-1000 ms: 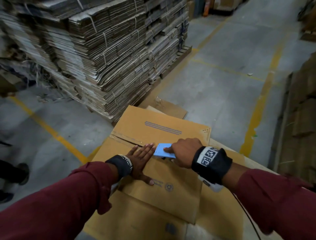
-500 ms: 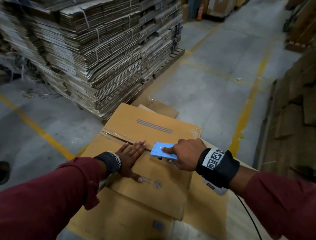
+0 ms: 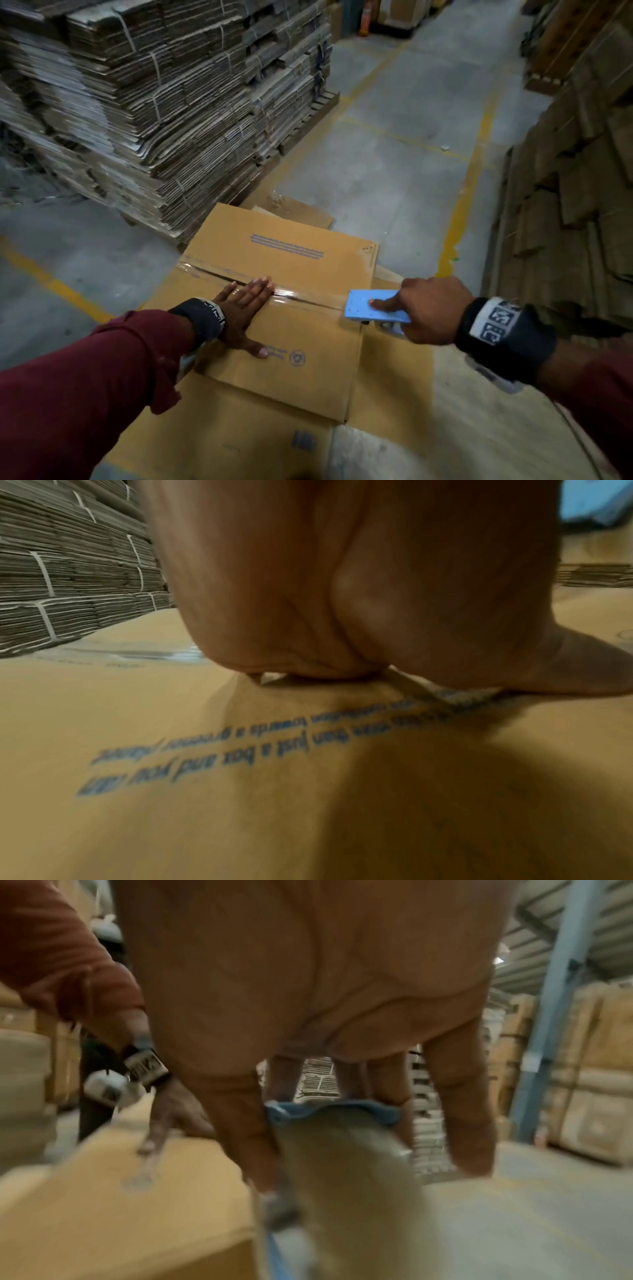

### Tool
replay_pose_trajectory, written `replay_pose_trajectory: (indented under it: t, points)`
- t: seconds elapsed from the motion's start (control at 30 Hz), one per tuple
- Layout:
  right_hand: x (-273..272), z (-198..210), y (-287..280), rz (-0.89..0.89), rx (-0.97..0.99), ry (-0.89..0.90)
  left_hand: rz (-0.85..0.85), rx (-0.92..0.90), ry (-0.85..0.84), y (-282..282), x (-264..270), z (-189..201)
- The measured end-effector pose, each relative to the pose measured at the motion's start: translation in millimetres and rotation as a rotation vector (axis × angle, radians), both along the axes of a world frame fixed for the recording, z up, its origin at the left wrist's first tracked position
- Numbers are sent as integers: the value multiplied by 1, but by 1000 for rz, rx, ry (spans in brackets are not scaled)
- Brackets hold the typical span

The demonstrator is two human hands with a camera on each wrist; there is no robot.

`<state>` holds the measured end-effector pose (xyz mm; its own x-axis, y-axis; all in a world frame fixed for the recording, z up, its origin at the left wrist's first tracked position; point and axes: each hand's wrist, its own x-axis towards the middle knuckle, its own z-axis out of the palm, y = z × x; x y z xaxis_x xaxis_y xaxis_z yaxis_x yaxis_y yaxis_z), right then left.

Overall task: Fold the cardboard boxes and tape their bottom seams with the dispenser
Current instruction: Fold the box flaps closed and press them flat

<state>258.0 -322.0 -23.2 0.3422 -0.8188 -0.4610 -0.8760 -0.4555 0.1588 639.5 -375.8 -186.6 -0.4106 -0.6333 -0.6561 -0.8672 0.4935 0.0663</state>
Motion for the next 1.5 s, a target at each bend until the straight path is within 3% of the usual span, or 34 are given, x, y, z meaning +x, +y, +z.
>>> replay_pose_trajectory:
  t: [0.23, 0.57, 0.63, 0.8, 0.9, 1.1, 1.5]
  points:
    - [-7, -48, 4, -88, 31, -72, -7, -38, -55, 4, -3, 2]
    - [-11, -60, 12, -102, 39, -131, 58, -57, -63, 14, -18, 20]
    - [-11, -58, 12, -92, 47, -147, 135, -98, -39, 28, -43, 25]
    - [-10, -56, 8, -55, 39, -151, 123, -96, 140, 64, -152, 15]
    - [-14, -55, 5, -48, 43, -143, 160, -117, 172, 72, -187, 15]
    - [-21, -56, 6, -62, 56, -208, 273, -153, 114, 79, -198, 6]
    - [-59, -38, 22, -56, 1, -169, 262, -220, 135, 86, -203, 1]
